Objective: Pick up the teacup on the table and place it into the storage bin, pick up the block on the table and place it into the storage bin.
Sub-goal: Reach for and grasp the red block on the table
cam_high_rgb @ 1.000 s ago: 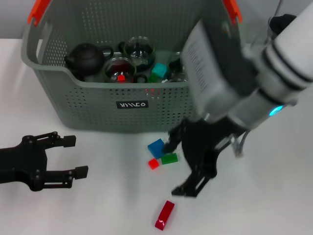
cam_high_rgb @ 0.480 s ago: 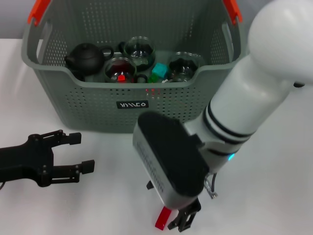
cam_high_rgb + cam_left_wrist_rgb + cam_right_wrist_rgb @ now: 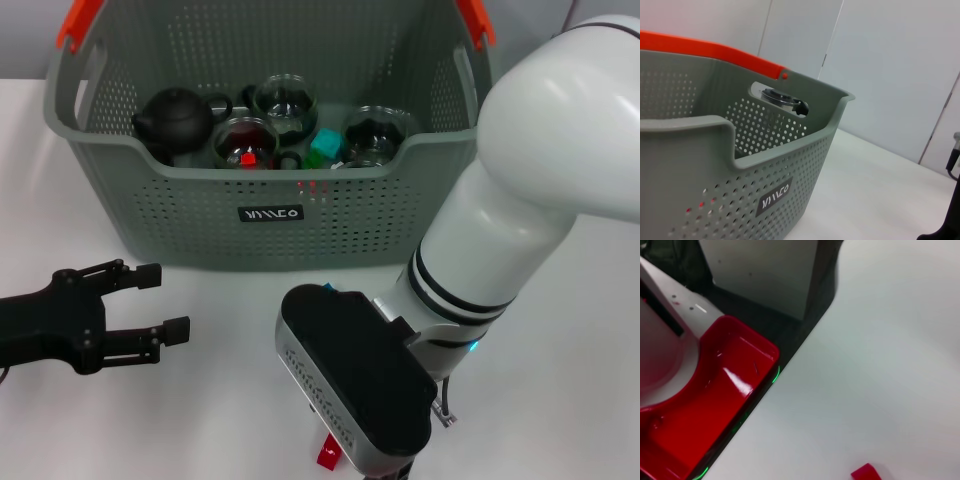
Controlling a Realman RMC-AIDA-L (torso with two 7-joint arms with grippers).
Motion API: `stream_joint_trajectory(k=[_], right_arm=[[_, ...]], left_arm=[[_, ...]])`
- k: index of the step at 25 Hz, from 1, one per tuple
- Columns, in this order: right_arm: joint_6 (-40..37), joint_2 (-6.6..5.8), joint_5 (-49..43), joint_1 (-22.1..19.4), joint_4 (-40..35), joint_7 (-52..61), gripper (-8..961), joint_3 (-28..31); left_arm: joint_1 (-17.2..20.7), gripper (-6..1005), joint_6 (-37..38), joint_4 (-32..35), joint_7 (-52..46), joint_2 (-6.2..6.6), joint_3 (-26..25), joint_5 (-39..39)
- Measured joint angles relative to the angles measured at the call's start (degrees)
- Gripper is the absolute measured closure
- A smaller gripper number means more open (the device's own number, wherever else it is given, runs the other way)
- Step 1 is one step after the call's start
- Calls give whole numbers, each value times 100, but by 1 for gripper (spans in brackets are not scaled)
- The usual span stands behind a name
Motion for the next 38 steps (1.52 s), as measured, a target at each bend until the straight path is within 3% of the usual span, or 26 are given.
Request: stream_joint_trajectory(k=[14,19,25,30,38], right_arm=[[592,44,17,117,442,-206,13,-344],[741,62,15,156,591,-164,65,-421],[824,74,35,199,695,-157,276,-471],[854,72,40,213,708,-155,375,-482],[898,68,26,237,730,-98,400,-504]], left_arm=[[-2,114,-23,-46,-29,0,-8,1],[-9,113,-32,-46,-30,3,-8,1],[-20,113,-39,-46,-30,14,-25,1],[-20,113,-39,-45,-29,18,-78,1],[-20,113,-39,-45,-29,27,-79,1]])
